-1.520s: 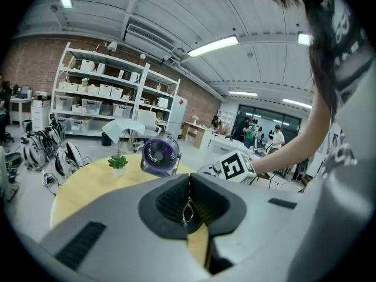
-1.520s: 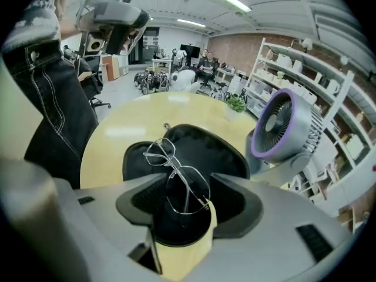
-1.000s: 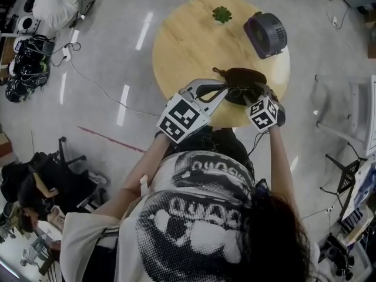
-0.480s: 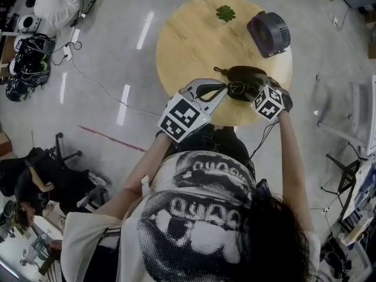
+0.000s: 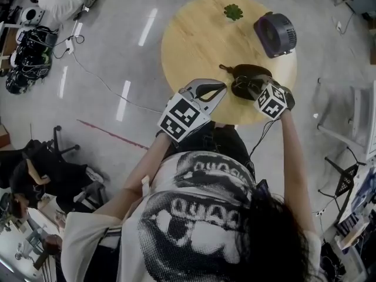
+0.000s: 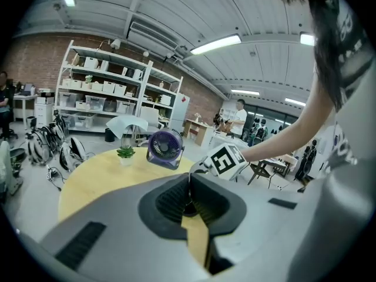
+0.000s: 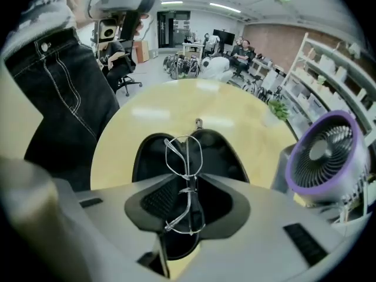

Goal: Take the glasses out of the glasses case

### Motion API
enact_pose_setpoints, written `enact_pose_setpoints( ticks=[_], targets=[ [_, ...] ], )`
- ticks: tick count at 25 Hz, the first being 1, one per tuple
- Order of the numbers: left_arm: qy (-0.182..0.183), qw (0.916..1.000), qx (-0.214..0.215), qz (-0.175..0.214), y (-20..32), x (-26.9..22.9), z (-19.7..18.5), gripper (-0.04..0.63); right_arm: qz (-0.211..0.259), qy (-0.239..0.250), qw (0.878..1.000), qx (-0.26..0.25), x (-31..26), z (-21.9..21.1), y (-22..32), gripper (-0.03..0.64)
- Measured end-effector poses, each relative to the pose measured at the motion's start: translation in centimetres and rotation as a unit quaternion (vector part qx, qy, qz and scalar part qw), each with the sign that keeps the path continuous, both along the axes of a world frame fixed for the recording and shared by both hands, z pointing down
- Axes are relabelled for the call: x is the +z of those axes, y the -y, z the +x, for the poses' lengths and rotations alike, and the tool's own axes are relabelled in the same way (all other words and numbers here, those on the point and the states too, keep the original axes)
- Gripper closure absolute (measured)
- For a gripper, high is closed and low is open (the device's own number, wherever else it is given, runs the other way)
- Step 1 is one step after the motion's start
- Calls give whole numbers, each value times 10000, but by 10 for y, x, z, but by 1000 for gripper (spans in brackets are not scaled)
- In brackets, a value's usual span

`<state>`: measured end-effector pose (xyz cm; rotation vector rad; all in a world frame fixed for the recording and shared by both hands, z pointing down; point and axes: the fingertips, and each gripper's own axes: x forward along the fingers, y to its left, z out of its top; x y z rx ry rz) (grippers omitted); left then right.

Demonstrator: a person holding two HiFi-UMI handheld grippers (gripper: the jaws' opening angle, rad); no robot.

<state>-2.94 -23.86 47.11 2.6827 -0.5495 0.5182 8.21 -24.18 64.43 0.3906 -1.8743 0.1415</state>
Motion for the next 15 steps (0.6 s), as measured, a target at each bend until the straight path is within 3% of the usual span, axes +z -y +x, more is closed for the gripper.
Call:
enact_pose_setpoints(
  ticks=[7, 15],
  targets=[
    [-1, 10000, 17, -69, -4, 5, 0, 580, 625, 405, 9951, 642, -18, -6, 3, 518],
    [9, 9998, 125, -150, -10, 10, 6, 580, 1243, 1201, 9714, 1626, -66, -11, 18, 520]
  ],
)
